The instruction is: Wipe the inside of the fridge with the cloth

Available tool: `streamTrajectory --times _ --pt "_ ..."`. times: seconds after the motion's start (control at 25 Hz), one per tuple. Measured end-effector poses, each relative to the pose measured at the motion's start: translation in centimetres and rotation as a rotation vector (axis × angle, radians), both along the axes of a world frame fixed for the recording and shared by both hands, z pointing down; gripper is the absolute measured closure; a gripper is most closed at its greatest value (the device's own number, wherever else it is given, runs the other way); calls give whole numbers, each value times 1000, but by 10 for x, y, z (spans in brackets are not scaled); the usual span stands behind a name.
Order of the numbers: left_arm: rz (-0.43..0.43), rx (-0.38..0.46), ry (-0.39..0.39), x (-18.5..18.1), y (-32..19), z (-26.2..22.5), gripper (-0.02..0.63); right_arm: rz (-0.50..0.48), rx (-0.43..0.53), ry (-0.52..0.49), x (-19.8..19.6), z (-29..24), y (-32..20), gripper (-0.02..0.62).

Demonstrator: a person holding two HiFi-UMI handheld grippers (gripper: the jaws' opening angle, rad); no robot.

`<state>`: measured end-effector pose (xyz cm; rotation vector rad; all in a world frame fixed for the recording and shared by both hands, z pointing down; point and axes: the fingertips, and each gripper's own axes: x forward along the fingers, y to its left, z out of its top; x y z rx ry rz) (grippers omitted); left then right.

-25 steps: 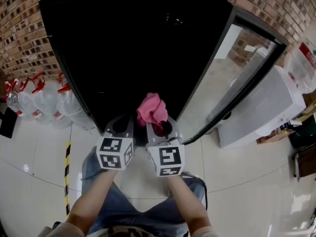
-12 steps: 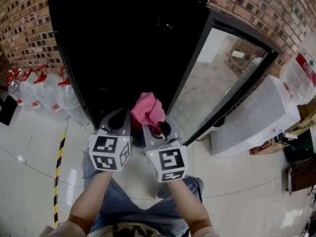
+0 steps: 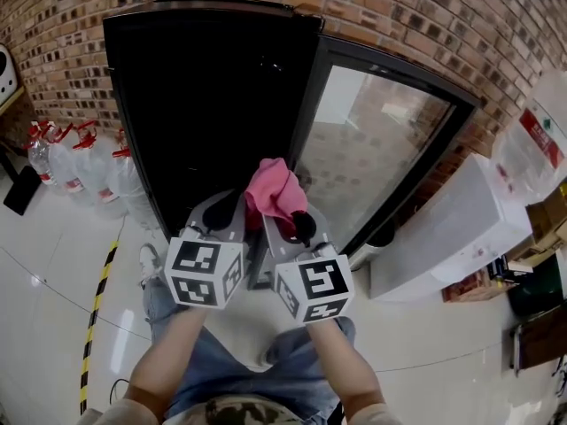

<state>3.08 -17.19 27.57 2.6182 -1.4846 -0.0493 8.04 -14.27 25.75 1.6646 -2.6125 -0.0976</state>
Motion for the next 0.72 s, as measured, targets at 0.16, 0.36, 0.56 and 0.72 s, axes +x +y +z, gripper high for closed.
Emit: streamTrajectory --times 0.16,0.36,0.56,0.72 --pt "-21 28 6 16 11 -20 611 -29 25 1 16 -20 9 491" --pt "-41 49 17 36 21 -39 611 -66 39 -8 34 -41 15 491" --pt "-50 69 19 49 30 -65 611 -110 87 -18 48 -88 15 491" --pt "-46 83 14 60 34 -85 611 -147 99 -19 54 -130 0 491"
